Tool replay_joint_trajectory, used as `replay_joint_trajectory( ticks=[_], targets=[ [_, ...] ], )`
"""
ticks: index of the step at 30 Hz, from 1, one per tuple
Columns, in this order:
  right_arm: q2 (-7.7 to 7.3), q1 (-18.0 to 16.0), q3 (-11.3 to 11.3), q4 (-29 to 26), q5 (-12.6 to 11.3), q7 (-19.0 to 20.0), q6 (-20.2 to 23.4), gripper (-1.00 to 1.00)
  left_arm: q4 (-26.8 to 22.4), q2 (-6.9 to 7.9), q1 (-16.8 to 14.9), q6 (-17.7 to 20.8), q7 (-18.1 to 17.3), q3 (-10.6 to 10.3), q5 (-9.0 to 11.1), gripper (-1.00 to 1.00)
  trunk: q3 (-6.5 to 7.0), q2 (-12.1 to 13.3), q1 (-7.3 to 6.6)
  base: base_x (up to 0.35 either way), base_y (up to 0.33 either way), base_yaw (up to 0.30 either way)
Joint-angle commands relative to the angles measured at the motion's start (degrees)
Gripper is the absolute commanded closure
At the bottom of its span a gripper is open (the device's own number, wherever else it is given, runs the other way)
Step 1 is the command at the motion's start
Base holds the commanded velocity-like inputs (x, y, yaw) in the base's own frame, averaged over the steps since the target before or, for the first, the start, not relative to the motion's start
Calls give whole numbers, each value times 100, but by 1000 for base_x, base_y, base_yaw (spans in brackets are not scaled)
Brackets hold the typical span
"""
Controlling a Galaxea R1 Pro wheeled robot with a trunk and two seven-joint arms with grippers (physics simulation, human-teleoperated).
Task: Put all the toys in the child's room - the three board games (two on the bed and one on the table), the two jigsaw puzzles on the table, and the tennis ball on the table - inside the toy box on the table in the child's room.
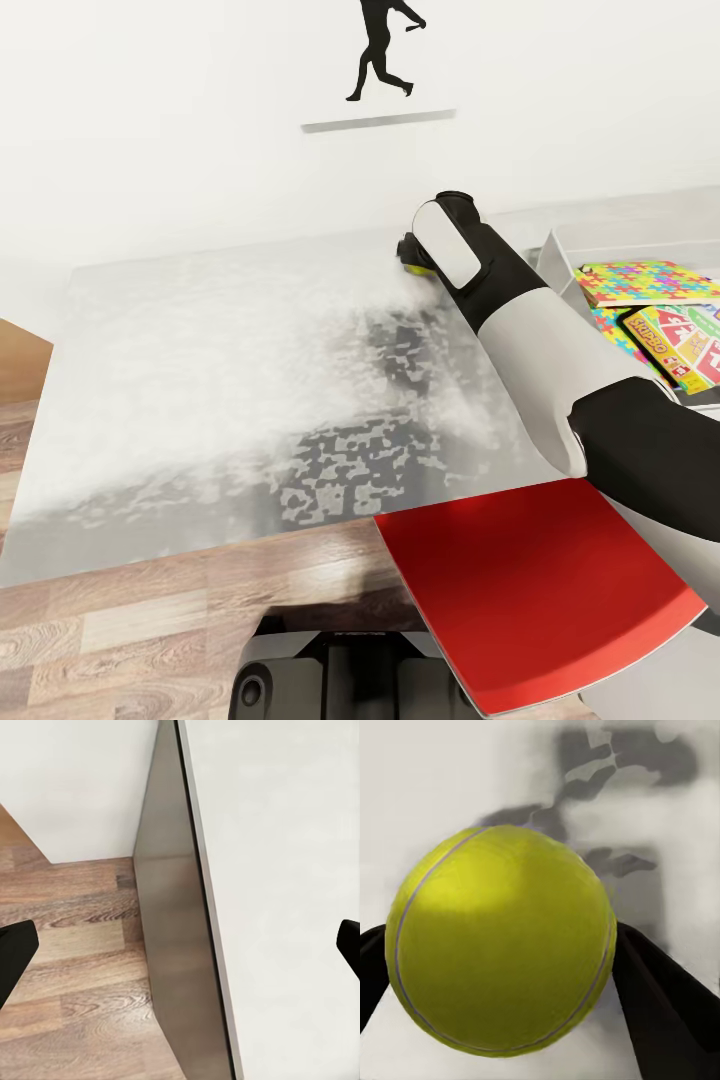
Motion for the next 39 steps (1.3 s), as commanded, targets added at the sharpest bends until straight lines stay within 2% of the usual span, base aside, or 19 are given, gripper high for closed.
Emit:
replay_joint_trajectory(
  ticks=[1, 26, 29, 34, 39],
  targets=[
    [0, -5, 13, -1, -38, -45, 13, 100, 2, 2, -8, 21, -27, -1, -10, -100, -4, -4, 1, 0, 0, 0],
    [0, -20, -5, -10, -43, -10, 55, 100, 1, 2, -7, 21, -33, 2, 17, -100, -4, -4, 1, 0, 0, 0],
    [-21, -112, -220, -23, -46, 129, 233, 100, 1, 5, -8, 21, -34, 7, 20, -100, -4, -4, 1, 0, 0, 0],
    [-44, -338, -898, -56, -41, 201, 1181, 100, 1, 10, -8, 21, -35, 15, 25, -100, -4, -4, 1, 0, 0, 0],
    [-55, -533, -1209, -76, -49, 207, 1531, 100, 3, 10, -8, 21, -42, 17, 29, -100, -4, -4, 1, 0, 0, 0]
  ],
)
